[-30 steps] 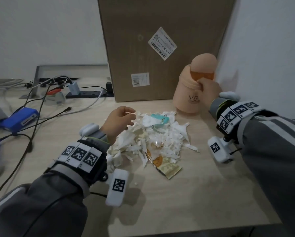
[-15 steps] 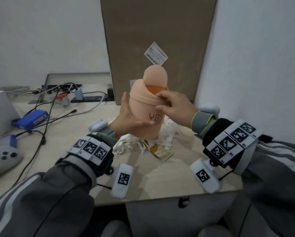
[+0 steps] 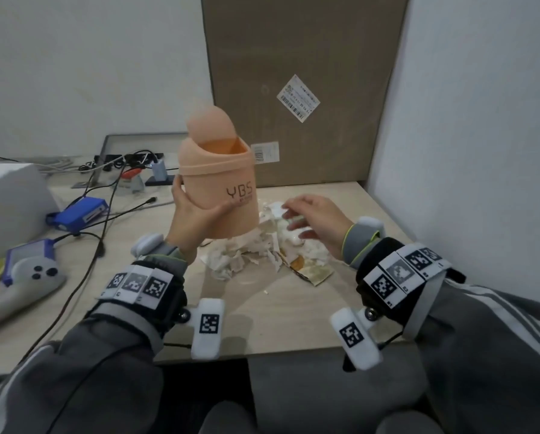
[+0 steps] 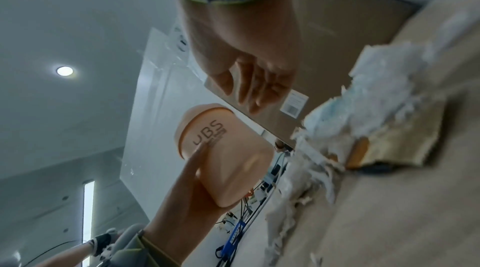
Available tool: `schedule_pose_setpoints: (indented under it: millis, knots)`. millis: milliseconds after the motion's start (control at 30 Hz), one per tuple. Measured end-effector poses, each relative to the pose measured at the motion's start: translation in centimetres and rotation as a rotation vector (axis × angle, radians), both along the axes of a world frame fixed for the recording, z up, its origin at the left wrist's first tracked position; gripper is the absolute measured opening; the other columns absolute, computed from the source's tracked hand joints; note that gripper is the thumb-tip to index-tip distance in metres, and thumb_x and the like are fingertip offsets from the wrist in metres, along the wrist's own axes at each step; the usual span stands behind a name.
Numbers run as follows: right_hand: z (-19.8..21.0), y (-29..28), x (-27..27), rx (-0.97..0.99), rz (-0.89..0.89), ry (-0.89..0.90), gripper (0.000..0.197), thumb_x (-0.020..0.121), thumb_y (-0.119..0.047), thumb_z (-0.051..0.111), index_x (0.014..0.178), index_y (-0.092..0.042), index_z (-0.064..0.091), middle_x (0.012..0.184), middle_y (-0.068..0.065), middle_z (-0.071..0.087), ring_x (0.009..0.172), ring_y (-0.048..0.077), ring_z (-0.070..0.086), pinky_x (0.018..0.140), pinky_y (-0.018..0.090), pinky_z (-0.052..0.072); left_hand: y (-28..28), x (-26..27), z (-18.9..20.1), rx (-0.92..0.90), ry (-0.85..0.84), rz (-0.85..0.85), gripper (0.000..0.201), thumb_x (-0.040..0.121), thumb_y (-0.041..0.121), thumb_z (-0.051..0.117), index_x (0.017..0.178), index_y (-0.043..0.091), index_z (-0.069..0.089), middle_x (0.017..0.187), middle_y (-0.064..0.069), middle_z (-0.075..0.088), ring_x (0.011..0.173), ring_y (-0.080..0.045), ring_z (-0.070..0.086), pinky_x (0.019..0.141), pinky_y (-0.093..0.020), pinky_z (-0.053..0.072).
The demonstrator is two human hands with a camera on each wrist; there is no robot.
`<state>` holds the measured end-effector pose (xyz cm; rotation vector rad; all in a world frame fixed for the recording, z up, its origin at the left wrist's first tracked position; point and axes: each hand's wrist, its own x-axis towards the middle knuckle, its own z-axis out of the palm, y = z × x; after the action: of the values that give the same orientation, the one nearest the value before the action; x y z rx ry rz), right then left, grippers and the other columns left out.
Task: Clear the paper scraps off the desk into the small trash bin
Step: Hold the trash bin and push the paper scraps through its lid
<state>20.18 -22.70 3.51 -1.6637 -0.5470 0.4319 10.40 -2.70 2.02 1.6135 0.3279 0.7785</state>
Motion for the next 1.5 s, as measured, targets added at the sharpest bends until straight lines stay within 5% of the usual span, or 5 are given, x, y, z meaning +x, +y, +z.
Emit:
schedule_pose_setpoints:
  millis: [467,800,1033,1200,1500]
  knots:
    - [-4.6,3.8,0.7,-0.451,0.872,0.483,0.061,0.093,-0.059,0.026,0.089,-0.010,0.062,0.097,0.013,0.066,0.092,0.025,0.066,0.077,0.031,0.054,4.2,4.4,-2.5,-0.091,-0.116,0.051,0.117,0.053,0.038,0.087,0.147,0.027,0.018,0.132,0.001,0.055,0.116,-0.011,0.059,0.087,-0.031,0.055]
    - [-5.4,3.4,2.6,-0.135,0.657,0.294,0.029,0.099,-0.030,0.037,0.096,-0.013,0.061,0.111,0.005,0.061,0.110,0.018,0.056,0.099,0.028,0.041,4.6,4.6,-3.4,-0.111,-0.132,0.055,0.119,0.053,0.039,0.087,0.148,0.027,0.017,0.132,0.003,0.054,0.117,-0.012,0.058,0.091,-0.035,0.054]
    - [-3.6,1.8,4.3,0.040,0.132,-0.197,0.013,0.090,-0.017,0.059,0.080,-0.011,0.065,0.068,0.002,0.063,0.050,0.009,0.054,0.042,0.017,0.037,4.4,4.5,-3.6,-0.084,-0.116,0.080,0.111,0.061,0.028,0.088,0.147,0.025,0.017,0.128,0.005,0.054,0.113,-0.008,0.058,0.079,-0.023,0.055]
    - [-4.1,0.8,6.3,-0.287,-0.127,-0.557,0.009,0.080,-0.029,0.070,0.082,-0.021,0.068,0.075,-0.004,0.061,0.061,0.008,0.050,0.062,0.024,0.040,4.3,4.6,-4.0,-0.035,-0.103,0.067,0.109,0.068,0.021,0.086,0.149,0.026,0.013,0.133,0.003,0.049,0.115,-0.009,0.054,0.084,-0.029,0.053]
    - [-4.8,0.1,6.3,-0.873,0.105,-0.585,0.044,0.080,-0.037,0.069,0.122,-0.026,0.058,0.134,0.002,0.051,0.118,0.019,0.051,0.098,0.032,0.042,3.7,4.7,-4.1,0.007,-0.070,0.047,0.116,0.066,0.022,0.087,0.150,0.029,0.008,0.133,0.006,0.046,0.113,-0.003,0.050,0.082,-0.024,0.050]
